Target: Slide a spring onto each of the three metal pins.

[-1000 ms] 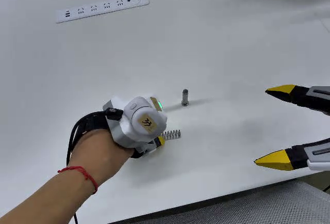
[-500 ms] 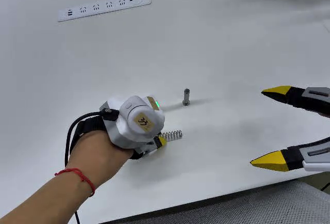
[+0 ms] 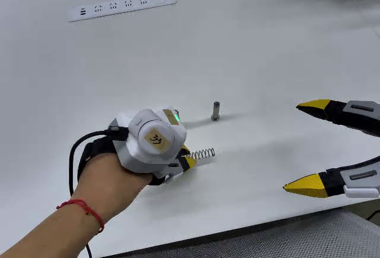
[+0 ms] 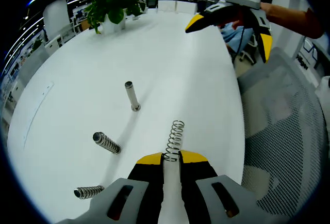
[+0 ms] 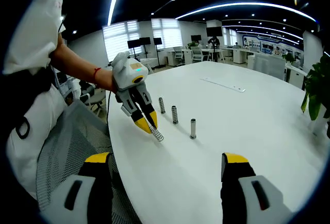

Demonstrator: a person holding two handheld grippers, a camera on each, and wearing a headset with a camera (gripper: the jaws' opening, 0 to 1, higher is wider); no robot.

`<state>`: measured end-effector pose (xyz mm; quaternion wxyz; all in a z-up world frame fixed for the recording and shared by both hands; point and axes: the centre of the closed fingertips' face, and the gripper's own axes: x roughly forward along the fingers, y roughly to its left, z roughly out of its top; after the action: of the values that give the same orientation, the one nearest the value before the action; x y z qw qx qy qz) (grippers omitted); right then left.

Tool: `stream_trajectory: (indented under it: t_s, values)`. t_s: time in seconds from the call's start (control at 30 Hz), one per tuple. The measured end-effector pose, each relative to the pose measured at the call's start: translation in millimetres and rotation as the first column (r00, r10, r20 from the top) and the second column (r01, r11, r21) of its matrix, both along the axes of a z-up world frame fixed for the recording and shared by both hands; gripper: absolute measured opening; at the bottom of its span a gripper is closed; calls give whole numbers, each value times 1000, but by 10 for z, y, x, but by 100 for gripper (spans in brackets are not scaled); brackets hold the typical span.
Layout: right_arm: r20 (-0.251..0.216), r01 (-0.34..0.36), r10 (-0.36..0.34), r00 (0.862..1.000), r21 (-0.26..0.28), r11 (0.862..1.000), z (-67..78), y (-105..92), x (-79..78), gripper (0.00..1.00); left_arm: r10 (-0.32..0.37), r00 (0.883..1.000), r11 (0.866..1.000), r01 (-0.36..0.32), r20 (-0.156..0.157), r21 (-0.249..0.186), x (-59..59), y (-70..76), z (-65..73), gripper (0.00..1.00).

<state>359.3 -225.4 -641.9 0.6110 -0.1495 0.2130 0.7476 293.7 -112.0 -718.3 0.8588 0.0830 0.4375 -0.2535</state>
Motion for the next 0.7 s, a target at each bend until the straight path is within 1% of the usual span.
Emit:
stream_trajectory:
  t_s: [0.07,0.1,0.13,0.17,0.2,0.23,0.3,0.33,0.4,0.43,0.5,0.53,0.6,0.63,0.7]
  values:
    - [-3,-3,3,1000,8,1000,44,29,-8,87,15,1000,1000,-15,22,-21,14,1,65,11]
    - [-6,-5,5,1000,11,1000,76,54,-18,86,31,999,998,-29,44,-54,37,-25,129,11]
    - [-7,-7,7,1000,16,1000,90,74,-20,85,50,998,996,-46,48,-70,39,-25,164,11]
    - [-7,-11,11,1000,21,1000,94,108,-16,84,52,997,996,-47,62,-73,36,-14,211,11]
    - [-6,-13,13,1000,25,1000,115,129,-23,84,58,996,995,-51,74,-85,39,-22,252,11]
    - [-4,-18,18,1000,32,999,166,168,-46,83,71,993,992,-60,93,-110,51,-37,316,11]
    - [-10,-22,22,1000,41,999,198,214,-59,82,84,990,989,-68,116,-133,56,-48,404,11]
    - [-14,-26,27,1000,49,998,208,248,-67,81,91,986,986,-69,142,-153,68,-60,482,11]
    - [-18,-33,34,999,58,998,251,286,-84,79,106,980,982,-76,169,-174,75,-57,570,11]
    - [-23,-36,38,999,60,998,279,315,-96,78,120,975,978,-84,185,-189,75,-53,636,11]
    - [-28,-35,37,999,68,997,353,375,-125,73,144,965,968,-91,221,-234,88,-60,768,11]
    - [-32,-35,37,999,71,997,378,400,-136,71,151,963,967,-97,224,-237,79,-46,798,11]
    - [-48,-26,30,998,79,997,445,470,-164,67,161,955,965,-99,250,-244,76,-19,883,11]
    - [-54,-24,29,998,84,996,479,499,-183,65,169,951,962,-102,260,-255,79,-13,923,11]
    - [-90,-2,11,996,103,995,558,583,-209,59,187,938,953,-102,291,-284,87,-5,1029,11]
